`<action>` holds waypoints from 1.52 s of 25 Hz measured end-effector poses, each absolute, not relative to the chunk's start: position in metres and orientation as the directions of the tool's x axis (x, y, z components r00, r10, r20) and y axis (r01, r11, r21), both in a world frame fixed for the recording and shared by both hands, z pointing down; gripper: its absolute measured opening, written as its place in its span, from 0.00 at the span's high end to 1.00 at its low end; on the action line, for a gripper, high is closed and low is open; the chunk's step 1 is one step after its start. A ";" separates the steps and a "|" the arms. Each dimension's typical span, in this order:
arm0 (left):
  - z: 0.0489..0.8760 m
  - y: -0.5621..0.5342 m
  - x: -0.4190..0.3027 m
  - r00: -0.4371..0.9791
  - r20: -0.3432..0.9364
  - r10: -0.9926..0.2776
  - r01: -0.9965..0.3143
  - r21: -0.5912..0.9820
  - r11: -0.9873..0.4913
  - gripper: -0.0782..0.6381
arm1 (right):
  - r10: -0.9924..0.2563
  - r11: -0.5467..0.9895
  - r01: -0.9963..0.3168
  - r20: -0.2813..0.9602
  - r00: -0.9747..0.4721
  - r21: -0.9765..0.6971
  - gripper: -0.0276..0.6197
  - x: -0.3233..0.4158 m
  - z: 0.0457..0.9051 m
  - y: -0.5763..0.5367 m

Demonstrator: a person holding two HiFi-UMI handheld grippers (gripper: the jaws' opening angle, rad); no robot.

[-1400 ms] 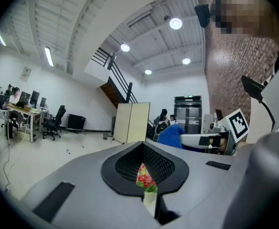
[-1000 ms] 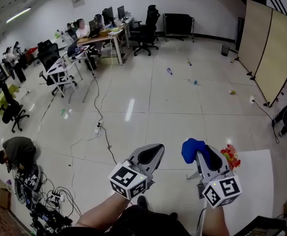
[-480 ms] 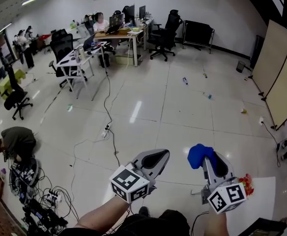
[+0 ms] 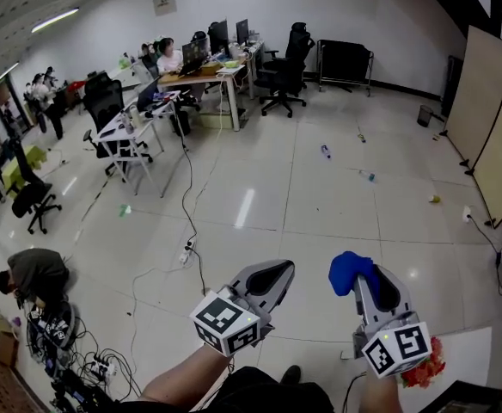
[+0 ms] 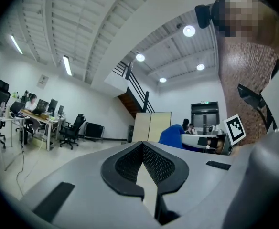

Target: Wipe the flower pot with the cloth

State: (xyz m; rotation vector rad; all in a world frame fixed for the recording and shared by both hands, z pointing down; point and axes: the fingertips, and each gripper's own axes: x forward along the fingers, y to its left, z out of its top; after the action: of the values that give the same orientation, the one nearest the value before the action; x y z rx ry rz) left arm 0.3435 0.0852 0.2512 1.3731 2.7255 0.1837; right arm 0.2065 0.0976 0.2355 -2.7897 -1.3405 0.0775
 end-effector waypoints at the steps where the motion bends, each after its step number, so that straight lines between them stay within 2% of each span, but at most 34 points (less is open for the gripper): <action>1: 0.250 0.096 0.340 -0.595 -0.022 0.803 0.793 0.145 0.591 0.90 | 0.784 -0.621 0.781 -0.022 0.621 -0.068 0.81 0.203 0.237 0.108; 12: 0.249 0.212 0.347 -0.690 -0.022 0.723 0.715 0.135 0.686 0.90 | 0.861 -0.508 0.857 -0.023 0.508 -0.087 0.81 0.207 0.235 0.218; 19: 0.245 0.278 0.366 -0.759 -0.049 0.649 0.637 0.146 0.756 0.90 | 0.907 -0.422 0.906 -0.014 0.422 -0.043 0.81 0.223 0.237 0.266; 28: 0.248 0.363 0.307 -0.857 -0.051 0.513 0.503 0.137 0.853 0.90 | 0.959 -0.285 0.956 -0.014 0.285 -0.073 0.81 0.176 0.242 0.324; 34: 0.235 0.418 0.221 -0.909 -0.070 0.411 0.402 0.111 0.909 0.90 | 0.977 -0.210 0.976 -0.046 0.207 -0.063 0.81 0.107 0.233 0.364; 38: 0.235 0.451 0.180 -0.937 -0.048 0.346 0.338 0.129 0.932 0.90 | 0.994 -0.106 0.992 -0.032 0.104 -0.075 0.81 0.066 0.232 0.386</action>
State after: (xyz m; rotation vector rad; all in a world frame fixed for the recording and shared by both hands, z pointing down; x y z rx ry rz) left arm 0.1799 0.4512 0.2354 0.5355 3.0191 0.1831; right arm 0.0658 0.3856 0.2316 -2.3084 -2.0770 0.1156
